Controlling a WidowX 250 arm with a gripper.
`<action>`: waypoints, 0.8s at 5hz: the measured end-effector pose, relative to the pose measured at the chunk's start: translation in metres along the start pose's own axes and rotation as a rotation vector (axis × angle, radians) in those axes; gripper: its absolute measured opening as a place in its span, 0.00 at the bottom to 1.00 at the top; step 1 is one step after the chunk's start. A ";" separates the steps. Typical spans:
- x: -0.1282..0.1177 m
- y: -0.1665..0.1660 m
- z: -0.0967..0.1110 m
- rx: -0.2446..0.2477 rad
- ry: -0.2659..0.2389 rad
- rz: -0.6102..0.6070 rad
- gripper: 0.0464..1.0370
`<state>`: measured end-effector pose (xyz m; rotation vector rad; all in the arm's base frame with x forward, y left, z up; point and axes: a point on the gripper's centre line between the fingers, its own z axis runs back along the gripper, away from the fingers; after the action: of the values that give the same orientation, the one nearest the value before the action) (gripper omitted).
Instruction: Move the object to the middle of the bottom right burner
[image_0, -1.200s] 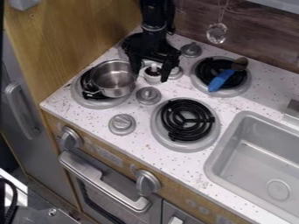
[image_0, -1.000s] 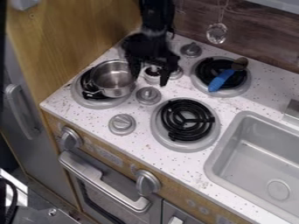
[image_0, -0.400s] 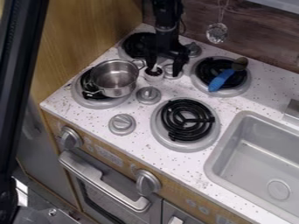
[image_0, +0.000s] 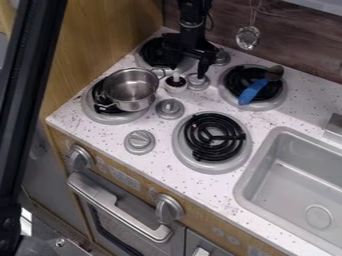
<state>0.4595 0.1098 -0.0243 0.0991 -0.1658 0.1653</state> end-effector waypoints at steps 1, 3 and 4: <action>0.001 0.013 -0.009 0.005 0.016 0.032 0.96; 0.002 0.017 -0.022 0.012 0.043 0.051 0.96; 0.000 0.016 -0.025 0.005 0.051 0.055 0.91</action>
<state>0.4609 0.1283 -0.0472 0.0957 -0.1176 0.2226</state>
